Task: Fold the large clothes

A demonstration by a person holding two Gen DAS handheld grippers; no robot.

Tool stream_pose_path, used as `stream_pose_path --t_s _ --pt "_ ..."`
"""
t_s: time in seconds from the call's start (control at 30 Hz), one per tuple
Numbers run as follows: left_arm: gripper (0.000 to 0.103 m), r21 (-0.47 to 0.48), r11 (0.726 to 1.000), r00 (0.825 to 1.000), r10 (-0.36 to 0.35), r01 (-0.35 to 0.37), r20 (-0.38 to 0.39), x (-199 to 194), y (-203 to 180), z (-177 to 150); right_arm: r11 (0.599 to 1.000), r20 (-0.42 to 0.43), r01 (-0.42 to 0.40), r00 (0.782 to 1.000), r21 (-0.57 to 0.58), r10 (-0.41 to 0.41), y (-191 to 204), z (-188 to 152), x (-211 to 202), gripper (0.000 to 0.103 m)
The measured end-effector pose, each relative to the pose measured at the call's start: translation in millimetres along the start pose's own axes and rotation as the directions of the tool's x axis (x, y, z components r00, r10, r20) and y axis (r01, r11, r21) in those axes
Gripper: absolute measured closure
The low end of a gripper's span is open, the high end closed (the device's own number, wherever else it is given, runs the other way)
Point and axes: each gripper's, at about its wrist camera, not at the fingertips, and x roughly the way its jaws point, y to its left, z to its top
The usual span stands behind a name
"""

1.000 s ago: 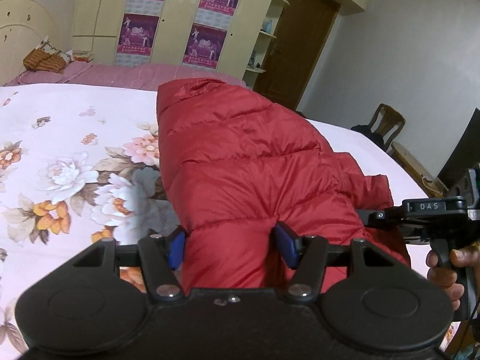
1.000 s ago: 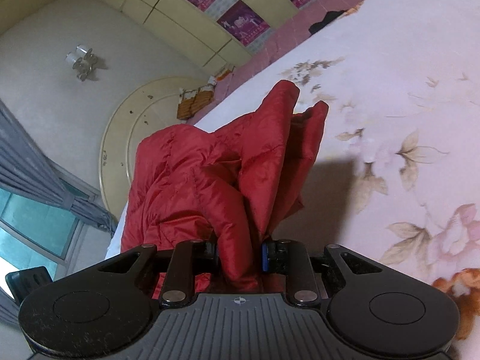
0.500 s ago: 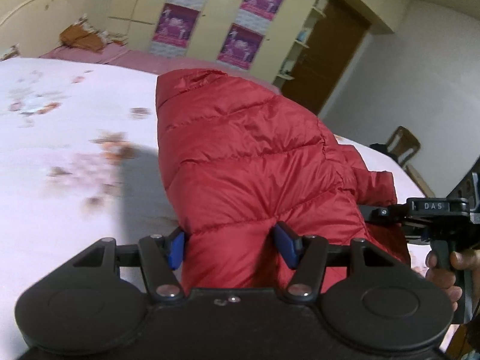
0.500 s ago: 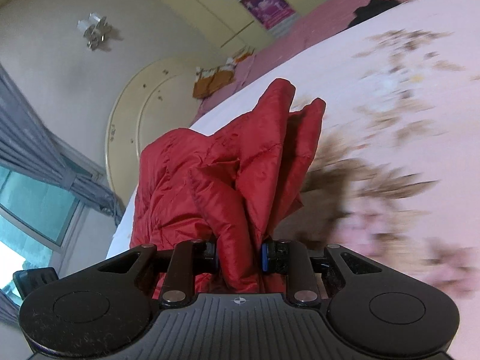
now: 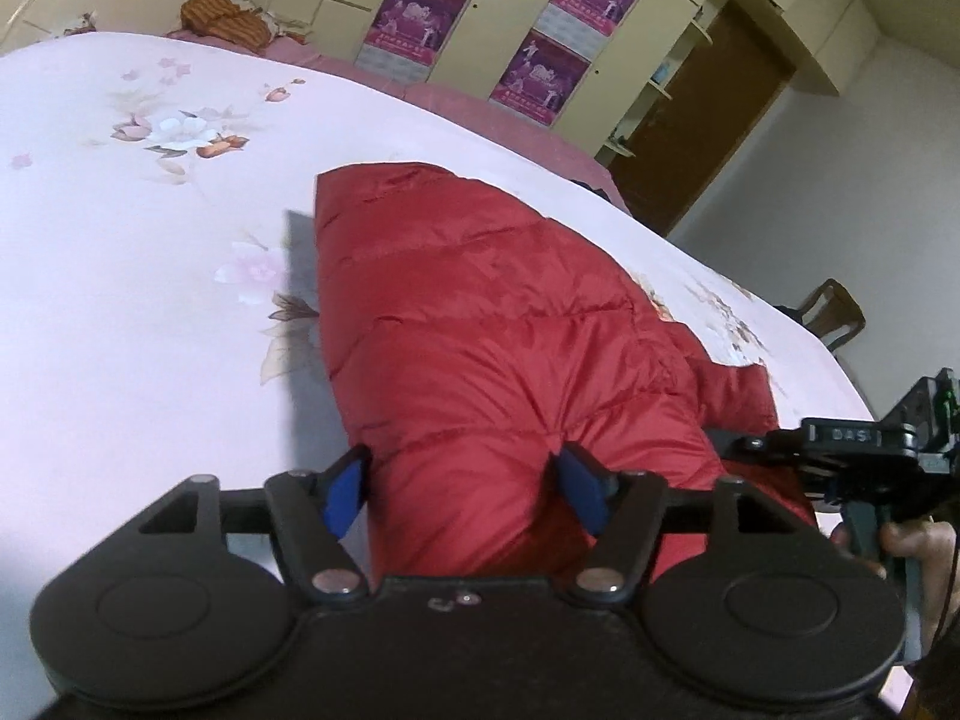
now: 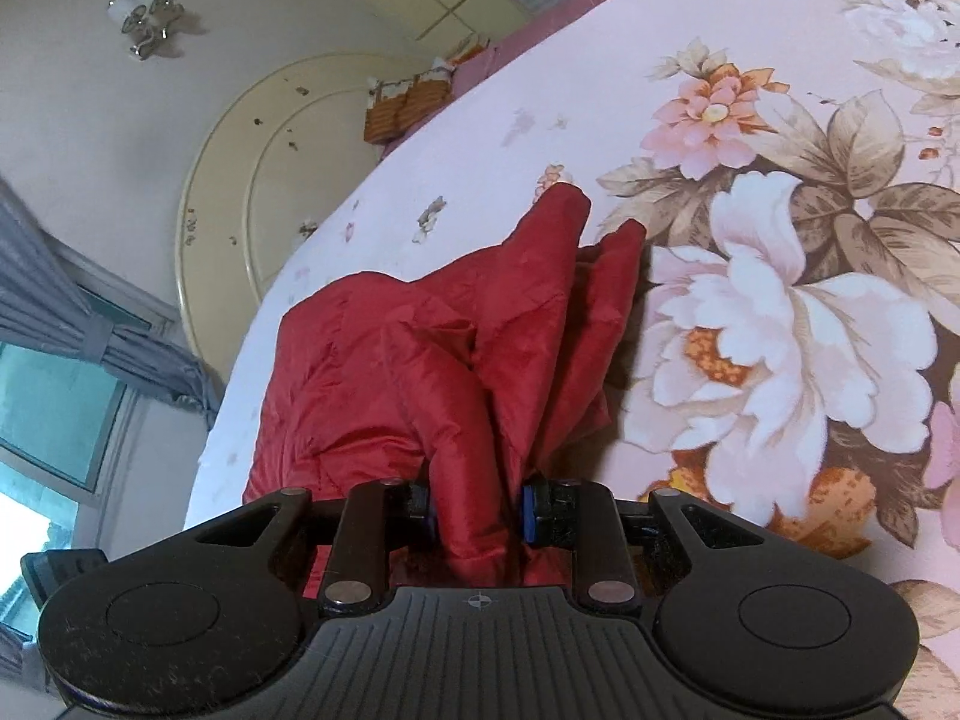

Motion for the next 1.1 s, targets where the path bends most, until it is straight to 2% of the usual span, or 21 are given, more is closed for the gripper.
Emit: stream_pose_path --t_s 0.03,0.07,0.13,0.2,0.23,0.3,0.37,0.43,0.47,0.53,0.7,0.87,0.97,1.03,1.1 --pt "0.026 0.004 1.000 1.000 0.005 -0.005 0.010 -6 8 5 1.000 0.015 0.016 1.000 -0.007 -0.016 2 1 -9 0.074" --pt "0.027 0.014 1.000 0.999 0.022 -0.022 0.031 -16 9 4 0.998 0.060 0.062 0.996 -0.032 -0.060 6 1 -22 0.061" --pt "0.032 0.034 0.998 0.995 0.050 -0.053 0.087 -35 12 1 0.987 0.155 0.126 0.982 -0.097 -0.110 19 3 -48 0.059" --pt "0.035 0.055 0.997 0.989 0.046 -0.055 0.142 -49 8 8 0.978 0.199 0.128 0.975 -0.167 -0.094 33 5 -65 0.059" --pt "0.038 0.081 0.996 0.987 0.029 -0.042 0.157 -48 3 13 0.966 0.205 0.137 0.974 -0.219 -0.092 43 4 -66 0.061" --pt "0.044 0.156 0.988 0.989 0.002 -0.025 0.150 -39 -13 24 0.929 0.178 0.163 0.978 -0.331 -0.108 62 1 -55 0.084" --pt "0.046 0.218 0.976 0.992 -0.015 -0.013 0.126 -21 -28 34 0.903 0.146 0.175 0.981 -0.393 -0.127 70 -5 -39 0.086" --pt "0.048 0.237 0.972 0.995 -0.010 -0.015 0.102 -1 -31 39 0.872 0.150 0.246 0.968 -0.423 -0.201 66 -10 -23 0.091" --pt "0.048 0.231 0.973 0.996 0.005 -0.026 0.091 9 -28 41 0.864 0.157 0.277 0.960 -0.420 -0.231 61 -12 -18 0.093" --pt "0.048 0.204 0.978 0.997 0.030 -0.043 0.069 24 -19 42 0.875 0.143 0.300 0.954 -0.381 -0.265 45 -11 -8 0.094" --pt "0.046 0.204 0.978 0.998 0.031 -0.040 0.048 28 -5 31 0.896 0.108 0.298 0.955 -0.329 -0.278 20 -17 7 0.094" --pt "0.049 0.197 0.978 0.997 0.053 -0.064 0.058 12 -9 30 0.901 0.131 0.303 0.952 -0.311 -0.275 32 -16 -10 0.094" --pt "0.049 0.204 0.978 0.993 0.029 -0.052 0.113 -26 -22 18 0.897 0.179 0.245 0.965 -0.367 -0.190 59 -27 -50 0.094" --pt "0.051 0.199 0.979 0.992 0.012 -0.037 0.124 -49 -34 -1 0.889 0.162 0.192 0.978 -0.416 -0.135 73 -44 -68 0.094" --pt "0.053 0.208 0.977 0.991 0.020 -0.047 0.131 -67 -48 -24 0.861 0.138 0.172 0.983 -0.478 -0.120 84 -67 -79 0.094"
